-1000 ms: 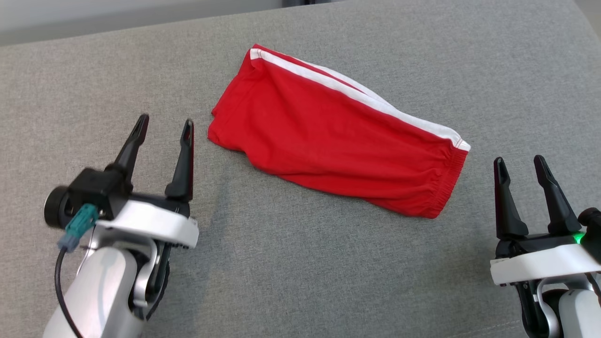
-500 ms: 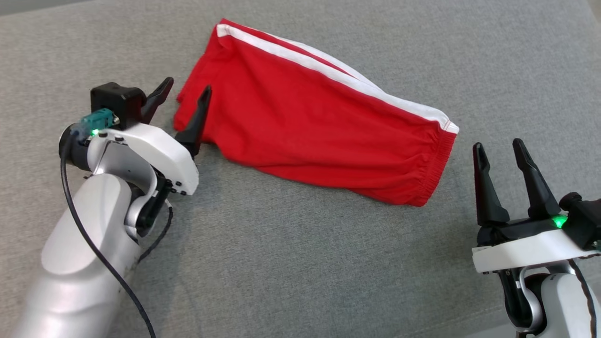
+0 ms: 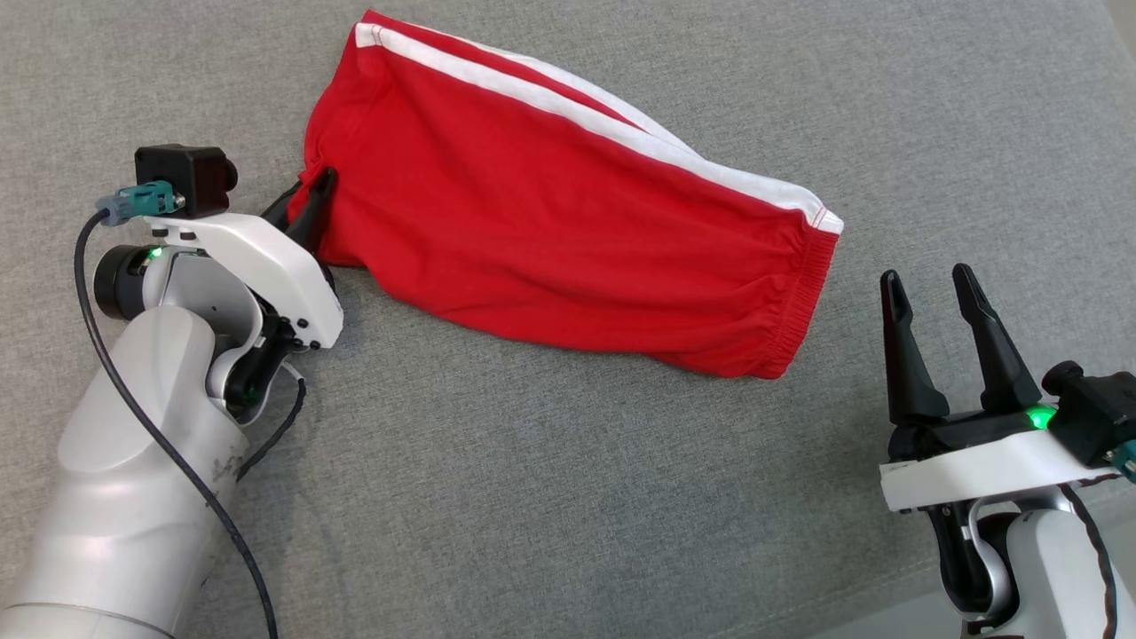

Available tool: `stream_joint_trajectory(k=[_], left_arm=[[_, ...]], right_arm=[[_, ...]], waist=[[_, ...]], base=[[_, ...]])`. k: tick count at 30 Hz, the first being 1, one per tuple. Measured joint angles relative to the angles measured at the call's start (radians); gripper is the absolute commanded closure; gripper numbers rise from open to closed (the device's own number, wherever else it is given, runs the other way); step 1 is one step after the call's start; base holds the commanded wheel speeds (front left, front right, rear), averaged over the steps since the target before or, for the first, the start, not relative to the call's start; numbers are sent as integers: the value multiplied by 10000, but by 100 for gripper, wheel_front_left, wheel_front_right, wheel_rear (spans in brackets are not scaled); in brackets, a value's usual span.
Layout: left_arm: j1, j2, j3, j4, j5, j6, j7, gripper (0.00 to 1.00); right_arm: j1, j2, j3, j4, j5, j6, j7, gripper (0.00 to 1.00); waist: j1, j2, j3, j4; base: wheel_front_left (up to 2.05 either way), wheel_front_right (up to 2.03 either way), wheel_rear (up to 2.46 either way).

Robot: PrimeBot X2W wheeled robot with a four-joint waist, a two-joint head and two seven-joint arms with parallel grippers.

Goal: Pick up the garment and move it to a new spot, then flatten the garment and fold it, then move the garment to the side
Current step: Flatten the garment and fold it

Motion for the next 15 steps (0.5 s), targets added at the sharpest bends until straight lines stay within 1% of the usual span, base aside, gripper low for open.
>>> stream_joint_trajectory(k=[4, 7, 11, 15], left_arm=[[-13, -23, -58, 113, -113, -73, -439, 100], [236, -94, 54, 58, -186, -42, -984, 100], [999, -226, 186, -435, -270, 230, -1662, 100], [2090, -309, 268, -1386, -359, 569, -2109, 100]], right_arm=[[-73, 2, -27, 48, 31, 0, -40, 0], [-68, 4, -102, 88, 40, 0, -40, 0], [-14, 2, -257, 119, -10, 0, 27, 0], [45, -113, -397, 77, -13, 0, 288, 0]], waist=[[0, 0, -36, 69], [0, 0, -110, 196], [0, 0, -253, 472], [0, 0, -426, 816]], base=[[0, 0, 0], [0, 0, 0], [0, 0, 0], [0, 0, 0]])
